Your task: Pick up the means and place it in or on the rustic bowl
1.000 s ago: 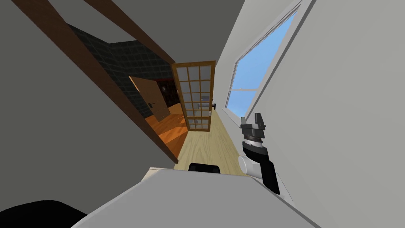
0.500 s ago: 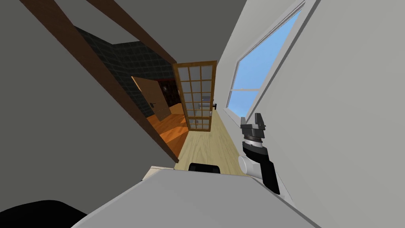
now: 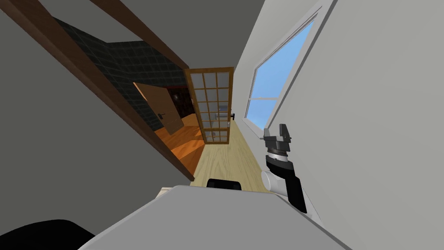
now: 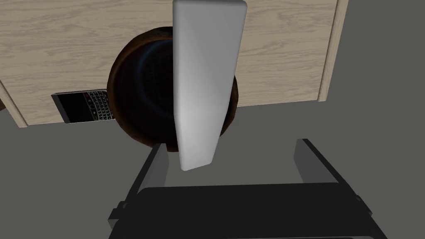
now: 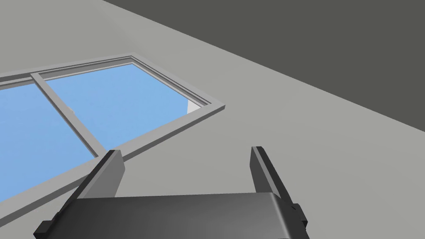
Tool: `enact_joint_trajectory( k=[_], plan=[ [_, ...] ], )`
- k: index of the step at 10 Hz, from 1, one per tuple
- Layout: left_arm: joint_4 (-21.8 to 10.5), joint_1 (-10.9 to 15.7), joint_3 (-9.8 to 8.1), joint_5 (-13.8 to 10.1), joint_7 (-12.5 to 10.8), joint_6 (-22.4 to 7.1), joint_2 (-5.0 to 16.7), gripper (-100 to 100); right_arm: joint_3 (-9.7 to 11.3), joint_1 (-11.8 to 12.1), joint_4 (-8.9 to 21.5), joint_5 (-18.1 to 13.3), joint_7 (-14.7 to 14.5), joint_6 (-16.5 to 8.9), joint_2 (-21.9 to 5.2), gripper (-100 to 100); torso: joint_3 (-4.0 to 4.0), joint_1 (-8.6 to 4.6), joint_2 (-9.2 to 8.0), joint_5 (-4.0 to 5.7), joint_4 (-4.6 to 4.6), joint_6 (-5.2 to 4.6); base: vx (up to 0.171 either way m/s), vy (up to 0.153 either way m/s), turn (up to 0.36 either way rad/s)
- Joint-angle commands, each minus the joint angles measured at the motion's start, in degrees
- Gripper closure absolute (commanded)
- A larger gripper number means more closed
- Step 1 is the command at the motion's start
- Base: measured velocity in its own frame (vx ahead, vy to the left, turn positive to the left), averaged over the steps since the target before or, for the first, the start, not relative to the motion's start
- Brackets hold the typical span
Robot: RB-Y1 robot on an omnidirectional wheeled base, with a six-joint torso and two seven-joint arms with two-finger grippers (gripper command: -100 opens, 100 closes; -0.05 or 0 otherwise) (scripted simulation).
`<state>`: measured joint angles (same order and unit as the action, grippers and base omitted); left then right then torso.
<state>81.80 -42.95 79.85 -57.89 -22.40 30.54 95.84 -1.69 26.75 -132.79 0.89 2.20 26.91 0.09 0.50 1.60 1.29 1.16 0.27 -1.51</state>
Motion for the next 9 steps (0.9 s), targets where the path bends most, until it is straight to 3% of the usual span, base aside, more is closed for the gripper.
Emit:
enact_joint_trajectory(
  k=[1, 2, 3, 4, 9],
  plan=[
    [0.15, 0.05, 0.04, -0.02, -2.86, 2.86, 0.04, -100, 0.0, 0.0, 0.0, 0.0, 0.0, 0.0, 0.0, 0, 0.0, 0.0, 0.0, 0.0, 0.0, 0.0, -0.001, -0.006, -0.011],
    [0.15, 0.05, 0.04, -0.02, -4.38, 3.02, 0.04, -100, 0.0, 0.0, 0.0, 0.0, 0.0, 0.0, 0.0, 0, 0.0, 0.0, 0.01, 0.0, 0.0, 0.0, 0.0, 0.0, 0.0],
    [0.1, 0.0, 0.09, 0.03, -3.4, 2.76, 0.09, -100, 0.0, 0.0, 0.0, 0.0, 0.0, 0.0, 0.0, 0, 0.01, 0.0, 0.01, 0.0, 0.0, 0.0, 0.0, 0.0, 0.0],
    [0.17, -0.02, 0.07, -0.04, -3.6, 2.88, 0.09, 0, 0.0, 0.0, 0.0, 0.0, 0.0, 0.0, 0.0, 0, 0.01, 0.01, 0.01, 0.0, 0.0, 0.0, 0.0, 0.0, 0.0],
    [0.16, -0.02, 0.07, -0.03, -3.59, 2.87, 0.09, 0, 0.0, 0.0, 0.0, 0.0, 0.0, 0.0, 0.0, 0, 0.01, 0.02, 0.01, 0.0, 0.0, 0.0, 0.0, 0.0, 0.0]
  ],
)
